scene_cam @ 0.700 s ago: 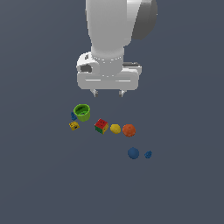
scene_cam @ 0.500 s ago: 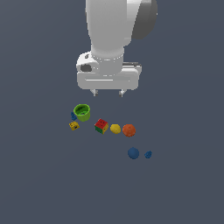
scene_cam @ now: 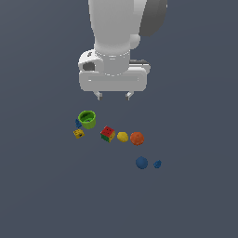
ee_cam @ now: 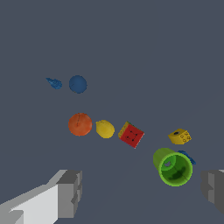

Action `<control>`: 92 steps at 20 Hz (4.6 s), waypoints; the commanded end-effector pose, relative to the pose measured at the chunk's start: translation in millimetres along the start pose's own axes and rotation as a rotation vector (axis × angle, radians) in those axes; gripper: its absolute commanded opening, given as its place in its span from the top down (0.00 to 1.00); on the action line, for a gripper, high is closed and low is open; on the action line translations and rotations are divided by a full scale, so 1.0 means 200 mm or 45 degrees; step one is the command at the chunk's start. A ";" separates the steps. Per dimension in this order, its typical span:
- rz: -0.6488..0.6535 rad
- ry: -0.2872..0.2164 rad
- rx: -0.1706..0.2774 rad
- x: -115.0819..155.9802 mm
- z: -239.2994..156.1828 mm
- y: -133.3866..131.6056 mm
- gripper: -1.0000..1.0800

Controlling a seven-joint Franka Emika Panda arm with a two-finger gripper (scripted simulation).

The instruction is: Pick up a designated object from a clutter of objects.

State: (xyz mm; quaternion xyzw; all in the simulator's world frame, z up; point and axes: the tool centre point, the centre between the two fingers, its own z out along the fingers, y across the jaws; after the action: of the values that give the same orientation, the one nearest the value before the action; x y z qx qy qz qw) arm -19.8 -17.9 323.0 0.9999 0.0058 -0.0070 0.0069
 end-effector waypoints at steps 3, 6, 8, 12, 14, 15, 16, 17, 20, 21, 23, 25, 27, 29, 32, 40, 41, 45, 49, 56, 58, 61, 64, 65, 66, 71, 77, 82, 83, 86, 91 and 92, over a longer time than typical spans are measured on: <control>-0.012 -0.001 -0.002 0.01 0.01 -0.01 0.04; -0.038 0.000 -0.005 0.04 0.04 -0.02 0.04; -0.062 0.000 -0.009 0.07 0.06 -0.03 0.04; -0.128 0.000 -0.016 0.14 0.13 -0.07 0.04; -0.170 0.001 -0.020 0.18 0.17 -0.09 0.04; -0.193 0.001 -0.022 0.20 0.20 -0.11 0.04; -0.218 0.001 -0.024 0.22 0.23 -0.12 0.04; -0.245 0.001 -0.025 0.25 0.26 -0.14 0.04; -0.334 0.002 -0.029 0.33 0.37 -0.19 0.04; -0.366 0.003 -0.030 0.36 0.40 -0.22 0.04; -0.431 0.004 -0.030 0.41 0.49 -0.26 0.04; -0.494 0.005 -0.029 0.46 0.57 -0.31 0.04; -0.558 0.007 -0.027 0.50 0.66 -0.35 0.04; -0.621 0.008 -0.023 0.54 0.75 -0.40 0.04; -0.705 0.012 -0.016 0.59 0.87 -0.47 0.04; -0.855 0.020 0.003 0.65 1.11 -0.60 0.04; -0.866 0.021 0.004 0.66 1.13 -0.61 0.04; -0.897 0.023 0.009 0.67 1.18 -0.63 0.04; -0.899 0.021 0.010 0.66 1.19 -0.64 0.04; -0.901 0.022 0.010 0.66 1.29 -0.64 0.04; -0.902 0.022 0.010 0.66 1.35 -0.64 0.04; -0.904 0.023 0.010 0.66 1.41 -0.64 0.04; -0.904 0.023 0.010 0.67 1.44 -0.64 0.04; -0.904 0.023 0.010 0.67 1.44 -0.64 0.04; -0.904 0.023 0.010 0.67 1.44 -0.64 0.04; -0.904 0.023 0.010 0.67 1.44 -0.64 1.00; -0.903 0.023 0.010 0.67 1.44 -0.64 1.00; -0.903 0.023 0.010 0.67 1.41 -0.61 1.00; -0.903 0.023 0.010 0.67 1.39 -0.60 1.00; -0.903 0.023 0.010 0.67 1.33 -0.56 1.00; -0.903 0.023 0.010 0.67 1.15 -0.43 1.00; -0.903 0.023 0.010 0.67 1.11 -0.40 1.00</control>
State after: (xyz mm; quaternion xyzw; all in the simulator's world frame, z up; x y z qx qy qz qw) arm 109.5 70.2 84.7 0.9356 0.3531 -0.0011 -0.0003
